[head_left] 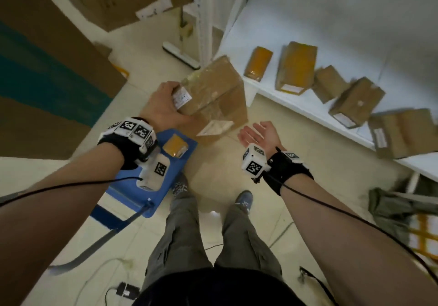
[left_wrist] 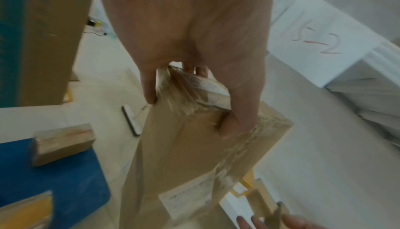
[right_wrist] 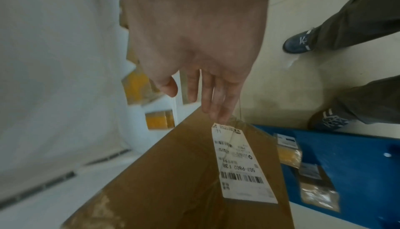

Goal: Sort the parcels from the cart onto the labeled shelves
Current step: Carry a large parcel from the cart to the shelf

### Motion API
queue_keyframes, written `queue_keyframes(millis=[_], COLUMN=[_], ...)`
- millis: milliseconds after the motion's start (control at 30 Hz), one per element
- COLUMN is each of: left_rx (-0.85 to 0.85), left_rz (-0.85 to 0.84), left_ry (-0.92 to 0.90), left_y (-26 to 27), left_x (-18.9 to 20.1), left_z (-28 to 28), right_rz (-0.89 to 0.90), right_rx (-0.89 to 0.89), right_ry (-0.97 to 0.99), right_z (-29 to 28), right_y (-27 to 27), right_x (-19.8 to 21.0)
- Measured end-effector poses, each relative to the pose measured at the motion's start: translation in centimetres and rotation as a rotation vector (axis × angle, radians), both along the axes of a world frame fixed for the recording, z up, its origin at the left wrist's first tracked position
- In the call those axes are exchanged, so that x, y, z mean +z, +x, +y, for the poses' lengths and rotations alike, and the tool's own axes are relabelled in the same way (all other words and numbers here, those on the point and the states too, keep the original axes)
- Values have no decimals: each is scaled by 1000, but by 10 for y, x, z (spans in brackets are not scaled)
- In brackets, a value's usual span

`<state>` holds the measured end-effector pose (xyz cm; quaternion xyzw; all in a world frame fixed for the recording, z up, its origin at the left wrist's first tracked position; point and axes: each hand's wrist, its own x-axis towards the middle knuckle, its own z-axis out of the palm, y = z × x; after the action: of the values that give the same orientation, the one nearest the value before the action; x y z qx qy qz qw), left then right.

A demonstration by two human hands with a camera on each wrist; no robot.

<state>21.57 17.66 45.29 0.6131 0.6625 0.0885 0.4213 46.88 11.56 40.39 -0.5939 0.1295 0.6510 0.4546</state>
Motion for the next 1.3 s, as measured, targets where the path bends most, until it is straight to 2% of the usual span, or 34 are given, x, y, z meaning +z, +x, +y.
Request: queue_keyframes(millis=[167,400,533,633,700,933,1033,1167,1300], left_rx=[-187,-420,-498,-571,-680,-986,-1049,-1096,-1050], left_rz=[-79,-176,-255,-332,-362,-433,-436,-420,-464], left_ry=[-27,-10,-56,-63,-19,118,187,293,319], left_y=[86,193,233,256,267,291,298,303,308], left_x=[17,67,95,121,141,191,202,216,220], left_z=[13,12,11,6,-4,-37,-48,-53,-56], right_rz=[-69,-299,-214,-193,-194,-318,-388,-351,-380], right_rx=[-100,-216,-433,-540,-615,-828,-853,-920,-933], right_ry=[-44,-186,-115,-39,12,81,46,118,106], right_z=[-39,-99,-128,-143,-152,-169,-175,-183,-186], right_y=[76,160,180,186,190,188,191,196,196], right_x=[32,78,100,120,128,153,153,161,164])
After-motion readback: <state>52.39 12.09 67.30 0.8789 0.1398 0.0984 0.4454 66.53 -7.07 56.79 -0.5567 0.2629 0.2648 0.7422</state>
